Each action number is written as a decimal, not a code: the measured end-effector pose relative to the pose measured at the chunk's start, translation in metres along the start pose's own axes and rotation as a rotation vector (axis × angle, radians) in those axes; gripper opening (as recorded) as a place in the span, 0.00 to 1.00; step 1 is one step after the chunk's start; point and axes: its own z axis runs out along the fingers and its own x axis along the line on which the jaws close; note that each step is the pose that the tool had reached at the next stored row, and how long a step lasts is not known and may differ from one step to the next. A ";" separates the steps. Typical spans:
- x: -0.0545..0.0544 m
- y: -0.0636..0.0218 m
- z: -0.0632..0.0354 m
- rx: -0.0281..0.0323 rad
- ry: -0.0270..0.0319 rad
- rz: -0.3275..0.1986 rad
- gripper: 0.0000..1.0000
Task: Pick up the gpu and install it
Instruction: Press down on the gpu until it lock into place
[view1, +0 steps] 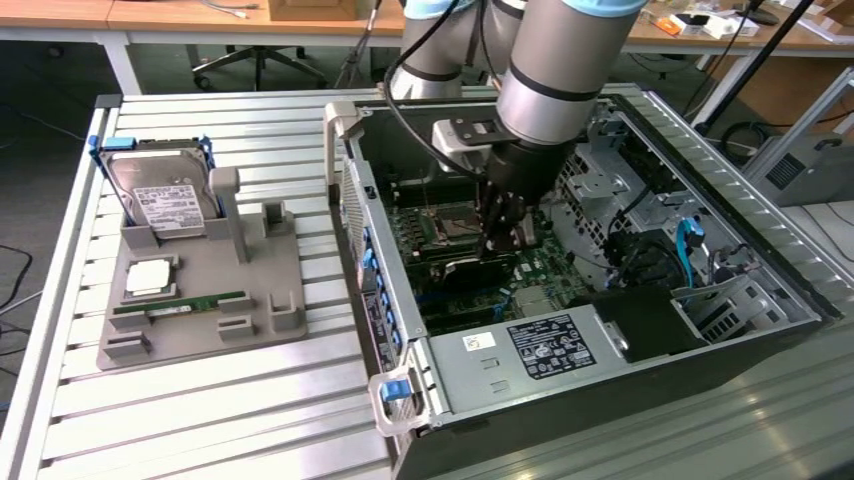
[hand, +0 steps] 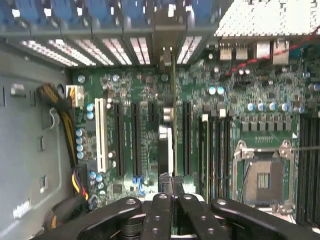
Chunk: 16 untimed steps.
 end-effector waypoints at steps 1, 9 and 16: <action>0.000 0.0034 0.0001 0.0004 -0.0001 0.000 0.11; -0.004 0.0351 0.0008 0.0039 0.0000 0.000 0.11; -0.003 0.0434 0.0060 0.0040 -0.0001 0.000 0.11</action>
